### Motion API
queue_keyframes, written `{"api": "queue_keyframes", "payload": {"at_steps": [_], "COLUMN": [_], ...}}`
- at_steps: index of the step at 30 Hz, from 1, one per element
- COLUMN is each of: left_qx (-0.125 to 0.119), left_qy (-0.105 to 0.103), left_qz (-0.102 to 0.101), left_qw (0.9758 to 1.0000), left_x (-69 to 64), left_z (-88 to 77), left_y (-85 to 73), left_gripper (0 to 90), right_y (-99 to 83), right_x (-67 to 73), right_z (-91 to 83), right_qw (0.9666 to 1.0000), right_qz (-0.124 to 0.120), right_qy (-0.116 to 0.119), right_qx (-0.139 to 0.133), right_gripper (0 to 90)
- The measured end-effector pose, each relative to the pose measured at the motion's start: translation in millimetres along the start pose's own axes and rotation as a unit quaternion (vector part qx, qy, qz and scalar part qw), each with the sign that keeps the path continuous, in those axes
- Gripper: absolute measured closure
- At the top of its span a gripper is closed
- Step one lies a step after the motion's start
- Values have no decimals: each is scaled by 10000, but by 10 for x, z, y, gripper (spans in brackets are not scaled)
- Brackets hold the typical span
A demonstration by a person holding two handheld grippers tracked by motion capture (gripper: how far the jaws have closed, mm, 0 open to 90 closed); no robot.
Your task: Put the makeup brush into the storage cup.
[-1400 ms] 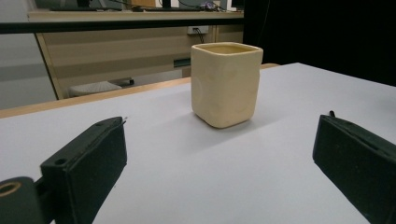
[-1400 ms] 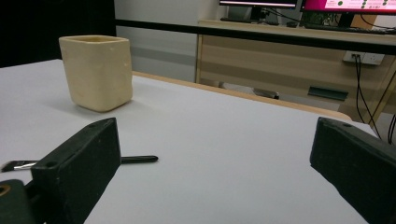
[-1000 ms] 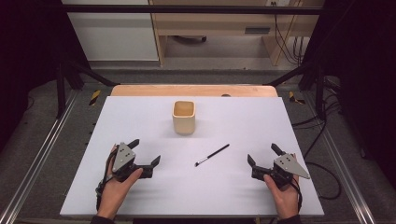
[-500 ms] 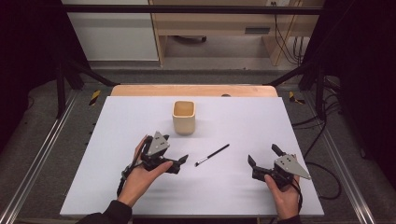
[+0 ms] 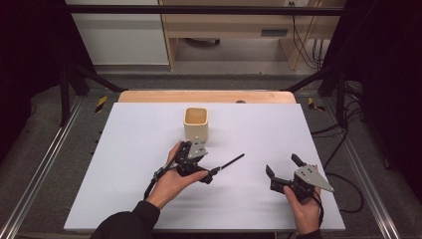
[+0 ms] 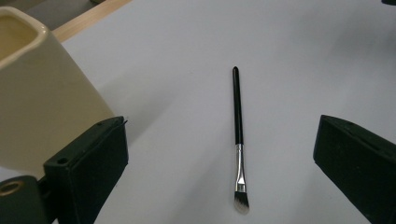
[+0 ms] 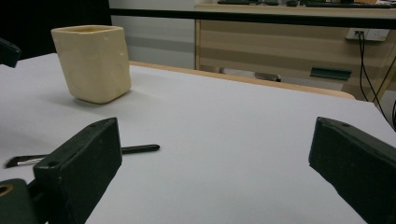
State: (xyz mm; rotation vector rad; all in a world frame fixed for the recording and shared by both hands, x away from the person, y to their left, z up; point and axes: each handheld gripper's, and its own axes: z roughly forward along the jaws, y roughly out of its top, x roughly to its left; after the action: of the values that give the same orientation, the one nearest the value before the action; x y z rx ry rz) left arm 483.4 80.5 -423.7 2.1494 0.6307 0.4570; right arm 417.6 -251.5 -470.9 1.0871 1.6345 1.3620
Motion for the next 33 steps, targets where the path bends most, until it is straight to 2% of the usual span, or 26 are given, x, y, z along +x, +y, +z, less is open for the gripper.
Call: {"api": "queue_keyframes", "payload": {"at_steps": [3, 5, 9, 12, 17, 22, 25, 27, 30, 31, 33], "left_qx": [60, 130, 136, 251, 376, 429, 493, 615, 578, 550, 656], "left_qy": [-46, -52, -6, -61, -155, -231, -289, -359, -362, -378, -380], "left_qz": [-35, 36, -36, -70, -9, -117, -104, -8, -98, -184, -126], "left_qw": [10000, 9999, 9999, 9996, 9992, 9987, 9983, 9975, 9976, 9976, 9970], "left_x": [-12, -15, 2, 17, 40, 45, 27, 27, 22, 17, 34], "left_z": [60, 92, 129, 172, 236, 315, 373, 403, 449, 466, 487], "left_y": [7, 11, 48, 84, 118, 147, 167, 174, 176, 174, 165], "left_gripper": [29, 29, 28, 28, 29, 30, 30, 31, 36, 37, 40], "right_y": [0, 0, -2, -2, -1, -3, -4, -2, -2, -3, -5], "right_x": [8, 8, 16, 32, 37, 29, 33, 37, 33, 31, 30], "right_z": [1, 0, 6, 11, 10, 10, 13, 10, 7, 8, 13], "right_qw": [10000, 10000, 10000, 10000, 10000, 10000, 10000, 10000, 10000, 10000, 10000], "right_qz": [2, -5, -2, -16, -20, -8, -34, -16, -9, -10, -26], "right_qy": [-5, -9, -12, 11, 15, 14, 16, 19, 11, 13, 17], "right_qx": [9, 13, 27, 33, 30, 31, 26, 38, 32, 26, 28], "right_gripper": [28, 28, 28, 28, 28, 28, 28, 28, 28, 28, 28]}}
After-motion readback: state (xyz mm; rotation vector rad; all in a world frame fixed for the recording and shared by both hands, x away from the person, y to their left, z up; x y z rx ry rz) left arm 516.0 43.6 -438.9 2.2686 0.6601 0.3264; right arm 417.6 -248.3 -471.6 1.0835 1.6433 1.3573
